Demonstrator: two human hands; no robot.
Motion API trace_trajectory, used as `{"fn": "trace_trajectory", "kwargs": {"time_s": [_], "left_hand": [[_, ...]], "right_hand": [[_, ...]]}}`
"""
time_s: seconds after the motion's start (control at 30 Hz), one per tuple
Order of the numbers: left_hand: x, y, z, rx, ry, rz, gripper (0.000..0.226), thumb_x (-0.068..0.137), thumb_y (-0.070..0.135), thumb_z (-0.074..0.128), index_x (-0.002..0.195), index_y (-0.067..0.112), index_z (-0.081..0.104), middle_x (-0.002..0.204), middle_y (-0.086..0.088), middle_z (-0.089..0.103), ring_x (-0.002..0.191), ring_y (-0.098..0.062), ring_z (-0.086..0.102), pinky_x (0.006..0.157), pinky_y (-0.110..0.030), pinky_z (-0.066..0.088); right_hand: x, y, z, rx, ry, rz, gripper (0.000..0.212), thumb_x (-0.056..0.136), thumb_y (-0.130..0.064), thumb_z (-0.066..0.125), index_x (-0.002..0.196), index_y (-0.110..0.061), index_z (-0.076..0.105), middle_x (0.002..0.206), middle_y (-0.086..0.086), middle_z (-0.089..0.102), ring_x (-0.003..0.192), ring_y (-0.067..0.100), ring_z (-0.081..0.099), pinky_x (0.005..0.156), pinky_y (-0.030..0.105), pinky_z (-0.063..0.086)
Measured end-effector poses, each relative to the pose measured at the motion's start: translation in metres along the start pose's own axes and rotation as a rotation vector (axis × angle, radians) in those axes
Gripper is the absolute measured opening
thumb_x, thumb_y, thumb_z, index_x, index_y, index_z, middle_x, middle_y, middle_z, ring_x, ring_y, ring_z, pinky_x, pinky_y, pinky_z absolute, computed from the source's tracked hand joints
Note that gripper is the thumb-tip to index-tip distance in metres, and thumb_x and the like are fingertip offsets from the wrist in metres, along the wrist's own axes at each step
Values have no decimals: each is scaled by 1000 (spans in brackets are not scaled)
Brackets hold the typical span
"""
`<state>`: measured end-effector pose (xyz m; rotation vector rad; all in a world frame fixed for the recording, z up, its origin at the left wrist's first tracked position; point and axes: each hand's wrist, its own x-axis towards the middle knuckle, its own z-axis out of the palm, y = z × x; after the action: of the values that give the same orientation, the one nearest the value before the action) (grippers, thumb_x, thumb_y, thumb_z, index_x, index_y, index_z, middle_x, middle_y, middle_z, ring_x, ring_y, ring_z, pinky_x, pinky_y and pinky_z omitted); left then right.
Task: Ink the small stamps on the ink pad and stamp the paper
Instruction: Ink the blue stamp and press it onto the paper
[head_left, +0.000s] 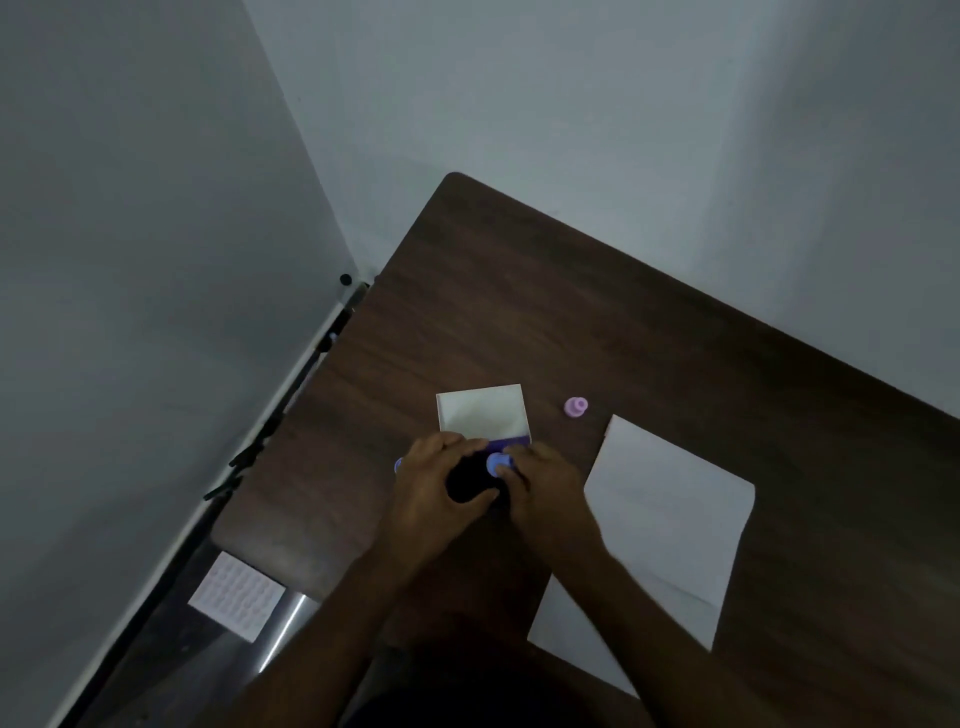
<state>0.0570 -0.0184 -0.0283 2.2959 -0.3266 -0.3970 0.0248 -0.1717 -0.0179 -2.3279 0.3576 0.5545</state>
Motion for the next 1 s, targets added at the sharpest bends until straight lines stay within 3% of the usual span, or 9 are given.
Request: {"fn": "trace_trajectory", "kwargs": {"time_s": [0.07,0.17,0.3,0.4,0.5,0.57,0.63,0.77,1.0], "left_hand": [[-3,-9,8,117,-4,-1,61,68,42,77,122,18,61,123,-3,60,114,-19,53,100,-36,42],[-7,-15,14,243,-47,6,73,68,56,68,131,23,52,136,-2,50,125,-20,45,105,-43,36],[-9,-22,19,340,-105,10,80,71,61,60,139,26,41,148,3,38,136,-18,32,112,-48,28],[-9,-23,21,353,-104,24,79,71,59,61,140,25,41,147,3,39,136,-17,32,113,-47,26],[-8,-24,22,358,-83,37,75,71,54,63,138,24,44,144,1,43,135,-19,35,112,-46,24],[-7,-25,23,358,-75,44,74,71,52,65,136,24,46,143,0,45,134,-20,36,111,-44,24],[-6,-27,23,357,-69,45,73,71,51,67,135,24,47,142,1,46,134,-20,37,111,-44,24],[-5,-29,24,363,-65,56,73,69,51,69,134,24,48,140,0,48,132,-21,39,110,-43,25],[-3,-30,23,352,-53,62,69,70,52,67,131,23,50,136,-1,50,129,-22,42,109,-44,27]], "right_hand": [[5,9,20,-141,-106,6,44,93,-21,53,135,-12,43,142,9,45,128,22,41,110,29,23],[7,22,41,-165,-112,45,51,96,-31,45,142,-12,32,149,7,35,133,19,34,113,26,19],[4,26,54,-261,8,-130,51,87,-16,64,130,4,46,131,27,52,118,37,54,103,42,43],[4,20,54,-263,-10,-122,56,87,-19,63,134,2,41,137,27,46,125,35,48,108,38,35],[5,25,60,-270,-9,-96,61,62,-13,86,114,6,59,110,28,65,98,37,66,87,41,53],[6,25,63,-210,-20,-120,60,79,-14,73,129,6,46,129,31,52,117,41,54,102,44,40],[6,28,68,-232,-77,-85,58,93,-22,54,142,-3,29,147,21,34,134,33,35,113,38,22],[10,31,71,-247,-16,-34,52,93,-22,50,137,-1,33,142,22,36,130,35,37,108,41,30],[11,40,75,-171,-111,3,63,94,-31,49,146,-12,19,154,11,22,139,24,24,115,32,16]]}}
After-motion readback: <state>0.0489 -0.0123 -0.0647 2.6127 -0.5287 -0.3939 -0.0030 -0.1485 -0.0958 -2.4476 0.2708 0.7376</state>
